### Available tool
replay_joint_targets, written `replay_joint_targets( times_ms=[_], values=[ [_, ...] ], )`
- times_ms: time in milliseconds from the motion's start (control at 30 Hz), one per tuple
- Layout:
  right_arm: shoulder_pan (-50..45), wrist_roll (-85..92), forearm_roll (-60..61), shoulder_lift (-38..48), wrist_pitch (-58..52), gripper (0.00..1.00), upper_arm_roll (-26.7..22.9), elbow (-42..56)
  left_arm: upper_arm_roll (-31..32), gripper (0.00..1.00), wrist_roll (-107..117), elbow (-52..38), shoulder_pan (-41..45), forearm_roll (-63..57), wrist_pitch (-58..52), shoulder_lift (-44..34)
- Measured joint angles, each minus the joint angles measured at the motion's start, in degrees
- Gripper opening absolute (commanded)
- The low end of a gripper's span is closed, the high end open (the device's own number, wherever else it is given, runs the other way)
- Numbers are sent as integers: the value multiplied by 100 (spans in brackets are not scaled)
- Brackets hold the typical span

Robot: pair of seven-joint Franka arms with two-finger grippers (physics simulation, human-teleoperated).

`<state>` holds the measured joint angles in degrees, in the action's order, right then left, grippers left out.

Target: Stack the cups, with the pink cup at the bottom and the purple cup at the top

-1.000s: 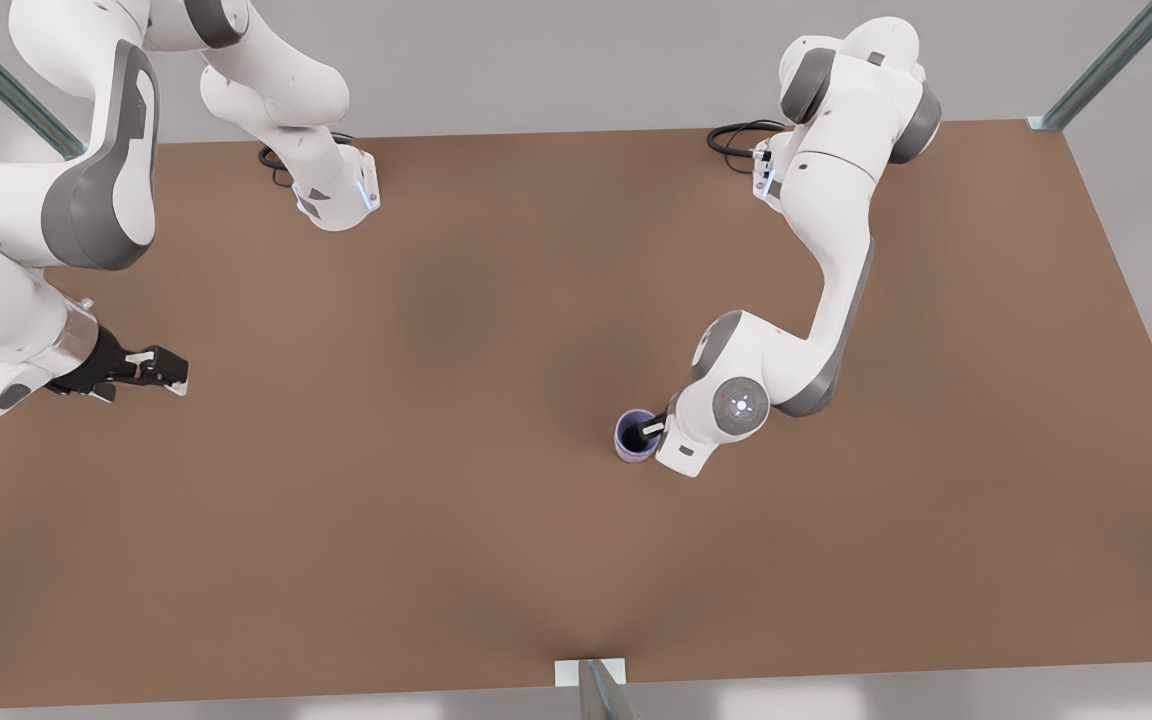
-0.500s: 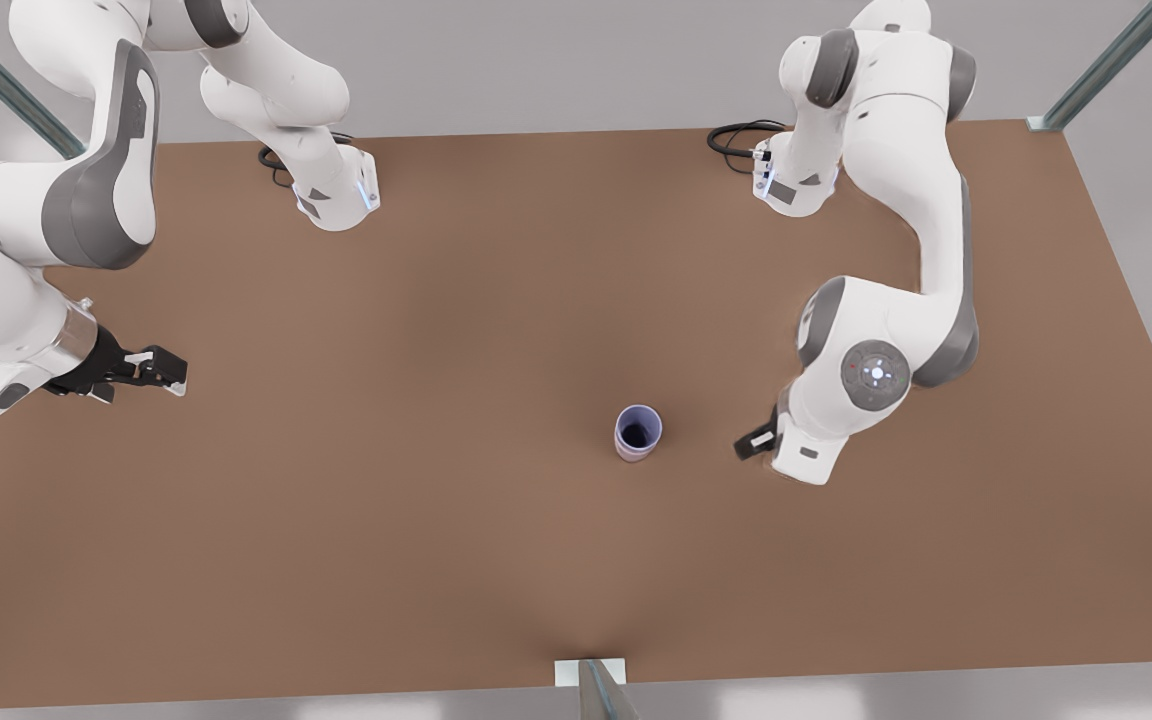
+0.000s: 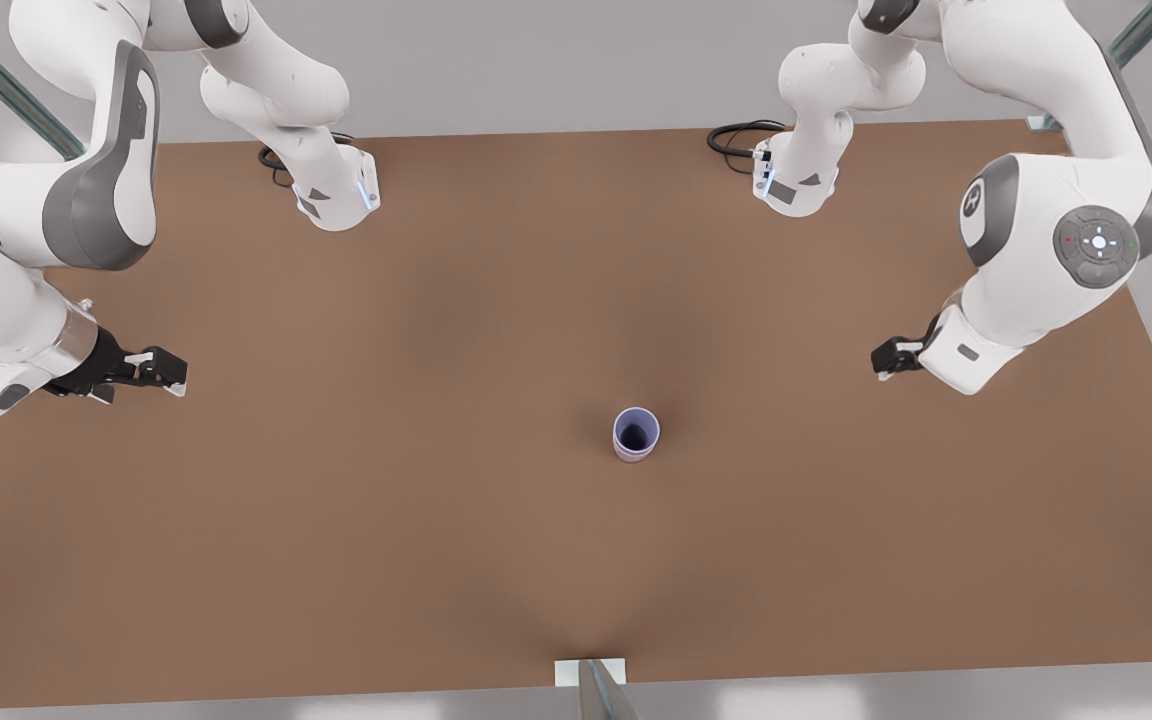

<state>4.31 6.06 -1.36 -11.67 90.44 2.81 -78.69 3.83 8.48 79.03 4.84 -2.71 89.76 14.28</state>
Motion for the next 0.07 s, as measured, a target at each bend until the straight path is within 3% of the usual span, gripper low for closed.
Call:
replay_joint_targets(
  times_ms=[67],
  values=[
    [0, 0, 0, 0, 1, 100, 0, 0, 2, 100, -265, 124, 1, -9, 93, 17]
  ],
)
